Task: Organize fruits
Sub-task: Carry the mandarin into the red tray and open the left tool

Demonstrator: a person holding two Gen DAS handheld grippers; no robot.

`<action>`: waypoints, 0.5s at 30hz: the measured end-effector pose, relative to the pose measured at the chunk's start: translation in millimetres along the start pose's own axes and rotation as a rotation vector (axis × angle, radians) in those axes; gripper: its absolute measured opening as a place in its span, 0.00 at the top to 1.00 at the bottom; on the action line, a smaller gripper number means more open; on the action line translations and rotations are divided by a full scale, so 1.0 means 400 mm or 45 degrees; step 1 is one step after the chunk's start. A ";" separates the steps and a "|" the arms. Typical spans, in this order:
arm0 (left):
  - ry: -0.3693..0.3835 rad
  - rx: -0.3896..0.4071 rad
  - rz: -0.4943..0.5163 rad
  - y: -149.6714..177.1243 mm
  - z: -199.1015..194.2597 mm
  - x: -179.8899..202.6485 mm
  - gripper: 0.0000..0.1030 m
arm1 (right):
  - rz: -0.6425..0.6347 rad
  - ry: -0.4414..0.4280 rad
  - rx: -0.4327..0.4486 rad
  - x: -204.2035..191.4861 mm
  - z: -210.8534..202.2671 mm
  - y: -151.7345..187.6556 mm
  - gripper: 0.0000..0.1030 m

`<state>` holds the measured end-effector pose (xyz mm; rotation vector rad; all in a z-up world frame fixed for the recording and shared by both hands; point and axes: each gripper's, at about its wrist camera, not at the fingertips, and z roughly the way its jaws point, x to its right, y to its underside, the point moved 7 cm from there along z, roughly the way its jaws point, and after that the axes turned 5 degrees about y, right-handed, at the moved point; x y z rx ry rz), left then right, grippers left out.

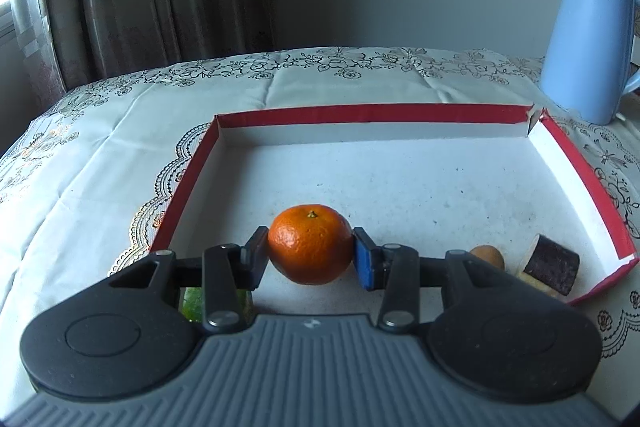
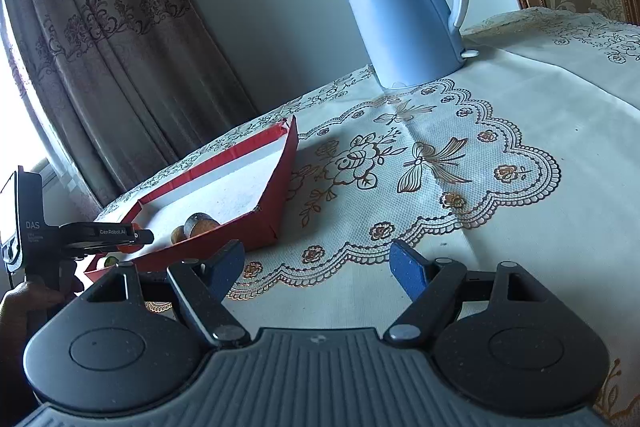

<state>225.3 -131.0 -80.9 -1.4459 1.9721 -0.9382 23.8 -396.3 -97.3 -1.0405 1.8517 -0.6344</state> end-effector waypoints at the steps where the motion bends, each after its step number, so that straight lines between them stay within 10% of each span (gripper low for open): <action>1: -0.006 0.006 0.000 -0.001 -0.002 -0.001 0.61 | 0.001 0.001 -0.001 0.000 0.001 0.000 0.23; 15: -0.035 0.082 0.004 0.020 -0.098 -0.020 0.28 | 0.036 0.012 0.002 0.012 0.001 -0.002 0.23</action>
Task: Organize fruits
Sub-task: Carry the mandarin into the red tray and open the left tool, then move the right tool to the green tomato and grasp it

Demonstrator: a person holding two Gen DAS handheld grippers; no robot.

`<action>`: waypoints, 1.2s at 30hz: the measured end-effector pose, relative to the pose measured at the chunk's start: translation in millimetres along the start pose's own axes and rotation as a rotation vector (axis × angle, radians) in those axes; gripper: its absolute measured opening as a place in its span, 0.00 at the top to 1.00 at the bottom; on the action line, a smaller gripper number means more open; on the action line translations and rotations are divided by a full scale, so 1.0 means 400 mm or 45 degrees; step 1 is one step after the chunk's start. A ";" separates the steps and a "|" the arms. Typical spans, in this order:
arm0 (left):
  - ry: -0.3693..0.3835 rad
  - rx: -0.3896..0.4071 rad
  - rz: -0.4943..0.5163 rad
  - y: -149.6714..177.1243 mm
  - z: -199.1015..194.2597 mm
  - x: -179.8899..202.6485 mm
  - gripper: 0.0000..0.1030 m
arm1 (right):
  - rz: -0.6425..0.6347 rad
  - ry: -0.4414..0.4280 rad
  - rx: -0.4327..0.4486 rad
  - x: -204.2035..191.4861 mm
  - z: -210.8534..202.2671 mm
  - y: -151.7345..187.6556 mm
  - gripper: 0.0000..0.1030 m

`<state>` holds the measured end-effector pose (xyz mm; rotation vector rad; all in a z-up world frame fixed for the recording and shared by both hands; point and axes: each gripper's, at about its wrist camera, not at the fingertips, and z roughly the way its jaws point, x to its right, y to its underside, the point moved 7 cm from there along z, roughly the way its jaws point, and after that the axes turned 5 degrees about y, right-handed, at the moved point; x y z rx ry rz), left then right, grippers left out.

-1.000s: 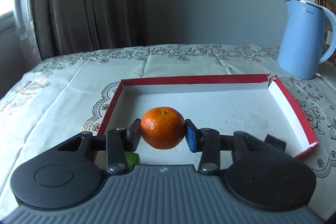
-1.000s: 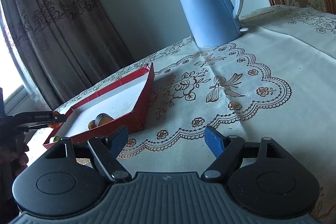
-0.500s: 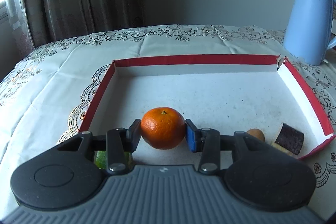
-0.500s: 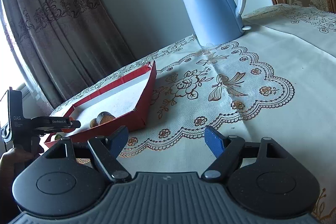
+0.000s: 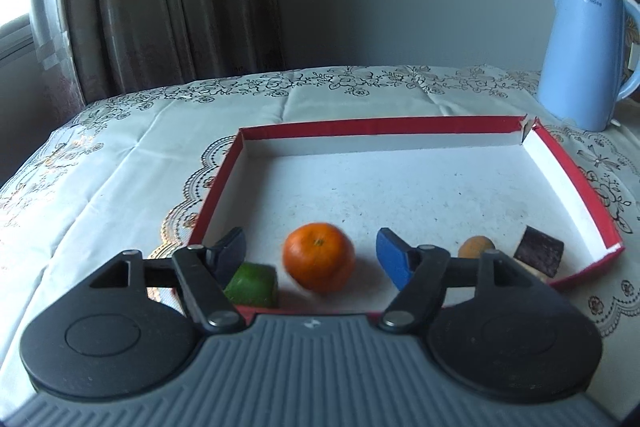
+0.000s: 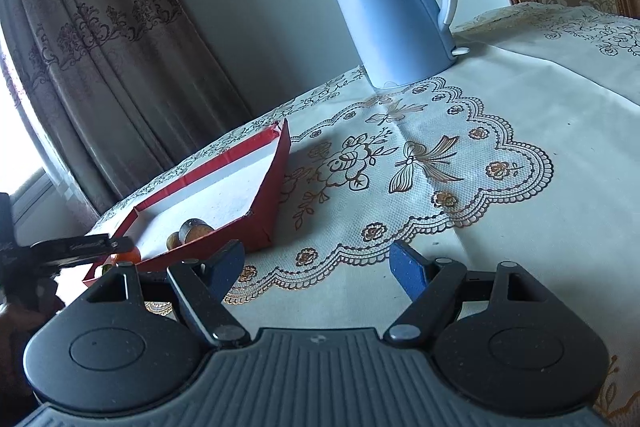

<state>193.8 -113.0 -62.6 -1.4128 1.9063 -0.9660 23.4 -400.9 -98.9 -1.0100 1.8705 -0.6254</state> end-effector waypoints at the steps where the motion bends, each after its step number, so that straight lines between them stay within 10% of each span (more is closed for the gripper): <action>1: -0.003 0.011 -0.005 0.007 -0.019 -0.008 0.26 | -0.001 0.001 0.000 -0.001 0.000 0.000 0.23; 8: -0.045 0.138 -0.037 0.091 -0.185 -0.096 0.00 | -0.006 0.008 -0.006 -0.002 -0.001 0.003 0.23; 25: -0.076 -0.057 -0.069 0.284 -0.226 -0.198 0.00 | -0.006 0.051 0.007 0.003 -0.011 0.004 0.23; 36: -0.050 -0.095 -0.118 0.293 -0.213 -0.206 0.00 | -0.620 -0.068 0.005 -0.221 -0.054 0.114 0.23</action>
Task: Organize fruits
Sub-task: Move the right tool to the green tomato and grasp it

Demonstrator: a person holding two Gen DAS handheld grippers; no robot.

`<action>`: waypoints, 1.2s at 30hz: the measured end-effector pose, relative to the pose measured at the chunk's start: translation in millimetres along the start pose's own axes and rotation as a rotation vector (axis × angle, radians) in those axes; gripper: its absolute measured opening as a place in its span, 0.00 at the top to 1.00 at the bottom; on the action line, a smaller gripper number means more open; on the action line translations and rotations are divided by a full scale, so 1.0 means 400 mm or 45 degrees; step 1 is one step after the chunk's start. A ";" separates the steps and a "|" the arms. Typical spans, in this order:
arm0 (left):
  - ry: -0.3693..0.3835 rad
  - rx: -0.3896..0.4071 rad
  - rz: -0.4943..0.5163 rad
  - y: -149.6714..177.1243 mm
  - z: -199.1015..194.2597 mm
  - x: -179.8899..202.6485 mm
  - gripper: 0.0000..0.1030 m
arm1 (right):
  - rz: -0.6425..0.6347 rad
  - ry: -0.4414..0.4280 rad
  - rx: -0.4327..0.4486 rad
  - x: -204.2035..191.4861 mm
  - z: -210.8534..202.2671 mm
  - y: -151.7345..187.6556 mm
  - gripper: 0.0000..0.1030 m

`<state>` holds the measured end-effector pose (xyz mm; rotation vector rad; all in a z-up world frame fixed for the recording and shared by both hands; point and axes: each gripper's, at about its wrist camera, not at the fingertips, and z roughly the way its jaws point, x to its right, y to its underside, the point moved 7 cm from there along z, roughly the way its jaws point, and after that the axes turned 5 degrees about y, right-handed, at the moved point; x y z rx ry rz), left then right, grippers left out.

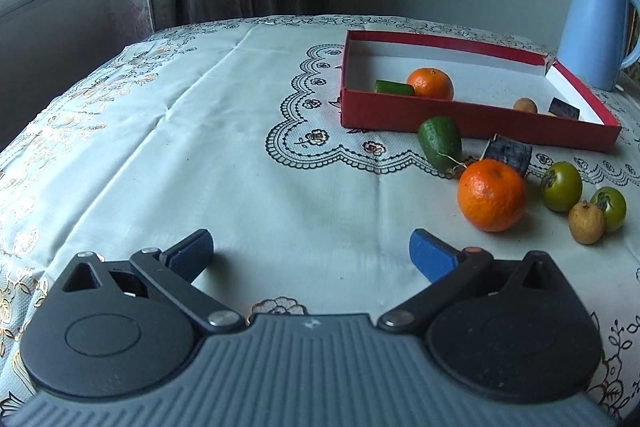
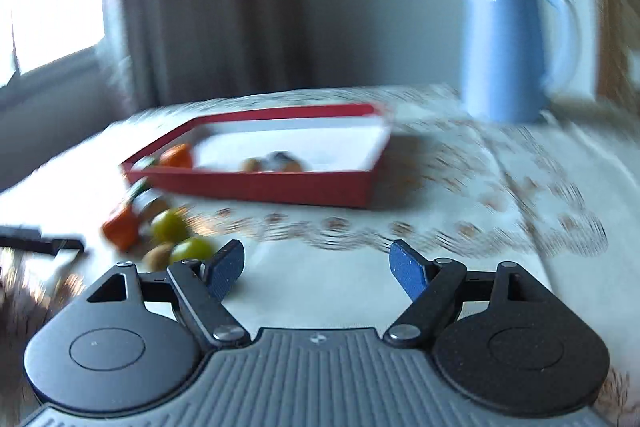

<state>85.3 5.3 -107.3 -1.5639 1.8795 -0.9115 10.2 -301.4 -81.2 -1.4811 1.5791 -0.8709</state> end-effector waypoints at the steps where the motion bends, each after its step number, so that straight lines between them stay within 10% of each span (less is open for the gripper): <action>1: 0.003 -0.001 -0.005 0.000 0.001 -0.001 0.00 | -0.054 -0.027 0.009 -0.026 -0.002 -0.001 0.23; 7: 0.010 -0.003 -0.014 0.000 0.001 -0.004 0.00 | -0.209 -0.060 -0.030 -0.098 0.011 0.007 0.24; 11: 0.007 -0.003 -0.012 -0.001 0.000 -0.005 0.00 | -0.231 -0.078 -0.052 -0.112 0.016 0.011 0.48; 36: -0.002 -0.004 -0.013 -0.002 -0.002 -0.004 0.00 | -0.328 -0.190 -0.093 -0.192 0.066 0.001 0.68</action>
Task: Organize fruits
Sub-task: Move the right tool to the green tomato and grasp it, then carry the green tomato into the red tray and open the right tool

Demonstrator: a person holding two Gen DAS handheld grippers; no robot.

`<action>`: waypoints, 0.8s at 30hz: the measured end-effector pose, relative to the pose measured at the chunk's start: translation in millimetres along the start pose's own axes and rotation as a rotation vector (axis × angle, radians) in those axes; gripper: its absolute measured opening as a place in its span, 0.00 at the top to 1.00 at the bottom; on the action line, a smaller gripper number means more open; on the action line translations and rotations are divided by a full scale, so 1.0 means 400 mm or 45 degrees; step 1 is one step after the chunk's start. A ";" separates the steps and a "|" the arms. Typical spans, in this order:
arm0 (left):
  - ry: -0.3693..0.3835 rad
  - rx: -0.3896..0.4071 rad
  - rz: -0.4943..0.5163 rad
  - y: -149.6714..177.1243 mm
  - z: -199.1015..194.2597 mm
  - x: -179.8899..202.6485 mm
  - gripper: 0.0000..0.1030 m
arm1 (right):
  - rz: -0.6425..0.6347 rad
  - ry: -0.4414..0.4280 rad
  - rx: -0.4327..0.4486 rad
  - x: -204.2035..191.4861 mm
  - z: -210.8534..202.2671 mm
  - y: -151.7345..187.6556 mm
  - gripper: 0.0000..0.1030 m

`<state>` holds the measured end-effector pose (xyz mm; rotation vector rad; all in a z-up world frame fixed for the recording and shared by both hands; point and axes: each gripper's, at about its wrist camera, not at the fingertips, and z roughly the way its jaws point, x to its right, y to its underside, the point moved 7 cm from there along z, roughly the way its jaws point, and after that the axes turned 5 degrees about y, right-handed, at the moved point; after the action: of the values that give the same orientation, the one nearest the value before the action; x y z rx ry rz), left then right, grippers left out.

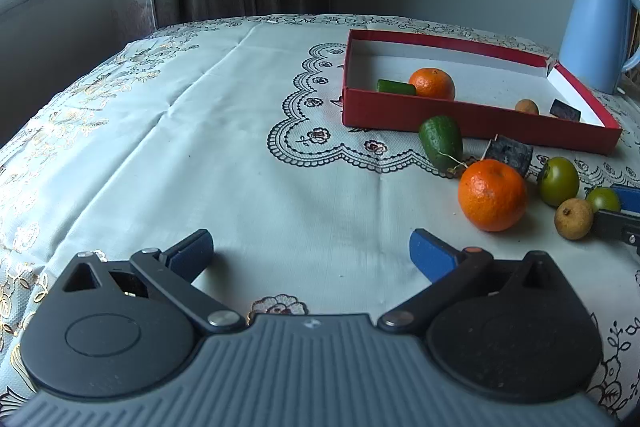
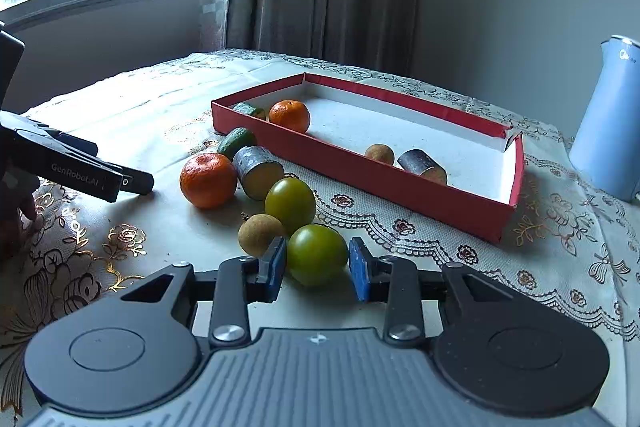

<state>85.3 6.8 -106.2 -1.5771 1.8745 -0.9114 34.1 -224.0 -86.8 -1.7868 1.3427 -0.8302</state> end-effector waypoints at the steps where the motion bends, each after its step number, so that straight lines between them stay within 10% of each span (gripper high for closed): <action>1: 0.001 0.000 -0.001 0.000 0.000 0.000 0.00 | 0.008 -0.005 -0.002 0.001 0.001 0.000 0.68; 24: 0.004 -0.003 -0.006 0.000 0.003 0.000 0.00 | 0.172 0.047 0.134 0.050 -0.008 -0.116 0.68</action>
<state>85.9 6.7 -107.0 -1.5829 1.8750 -0.9148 59.0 -235.8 -44.3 -1.5890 1.4006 -0.8472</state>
